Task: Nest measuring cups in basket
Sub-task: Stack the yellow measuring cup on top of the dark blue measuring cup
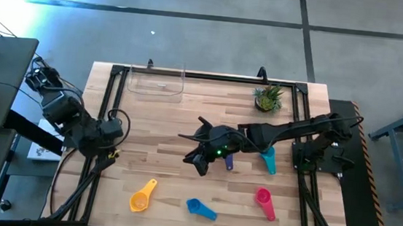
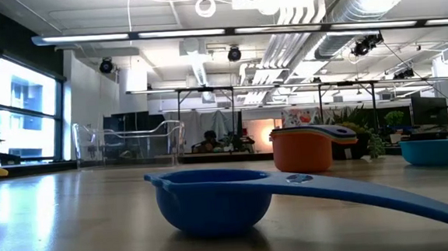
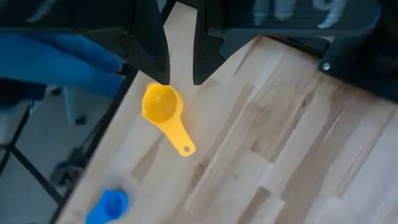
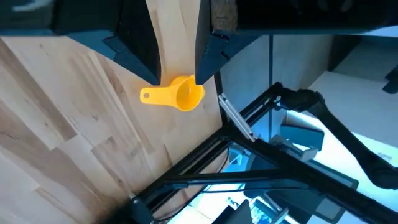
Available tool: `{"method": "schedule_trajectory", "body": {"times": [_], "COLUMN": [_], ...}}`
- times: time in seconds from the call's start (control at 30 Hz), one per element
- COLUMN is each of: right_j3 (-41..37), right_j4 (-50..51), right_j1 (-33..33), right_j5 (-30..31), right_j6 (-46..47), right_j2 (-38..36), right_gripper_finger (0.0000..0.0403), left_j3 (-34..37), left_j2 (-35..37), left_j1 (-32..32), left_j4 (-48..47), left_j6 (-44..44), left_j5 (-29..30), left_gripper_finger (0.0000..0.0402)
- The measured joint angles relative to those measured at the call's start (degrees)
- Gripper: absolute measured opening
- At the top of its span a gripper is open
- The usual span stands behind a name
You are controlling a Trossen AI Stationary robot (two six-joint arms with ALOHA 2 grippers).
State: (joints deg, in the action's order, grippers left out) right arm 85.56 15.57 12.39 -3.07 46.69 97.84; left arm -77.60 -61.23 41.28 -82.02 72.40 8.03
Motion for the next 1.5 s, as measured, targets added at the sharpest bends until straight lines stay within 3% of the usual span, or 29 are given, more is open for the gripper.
{"method": "schedule_trajectory", "body": {"times": [0.2, 0.6, 0.93, 1.13, 1.5], "right_j3": [0.0, 0.0, 0.0, 0.0, 0.0], "right_j4": [0.07, 1.44, 1.41, 3.88, 7.77], "right_j1": [0.7, 0.47, 0.37, -1.12, -5.21], "right_j5": [1.58, 1.22, -7.88, -14.04, -14.42], "right_j6": [1.94, -1.69, -7.0, -10.3, -16.01], "right_j2": [0.0, 0.07, 0.07, -0.44, -8.65], "right_gripper_finger": [0.0091, 0.0091, 0.0091, 0.0091, 0.0091], "left_j3": [0.0, -0.02, -0.02, -0.02, -0.07], "left_j2": [-1.32, -6.47, -10.0, -13.25, -23.36], "left_j1": [1.68, 1.68, 0.64, 0.37, 1.04], "left_j4": [-0.37, -0.41, -0.4, 1.45, 4.65], "left_j6": [-1.63, -2.63, -2.0, 6.79, 12.56], "left_j5": [-0.15, -6.74, -7.24, -5.28, -4.46], "left_gripper_finger": [0.0062, 0.0063, 0.0123, 0.0158, 0.0161]}}
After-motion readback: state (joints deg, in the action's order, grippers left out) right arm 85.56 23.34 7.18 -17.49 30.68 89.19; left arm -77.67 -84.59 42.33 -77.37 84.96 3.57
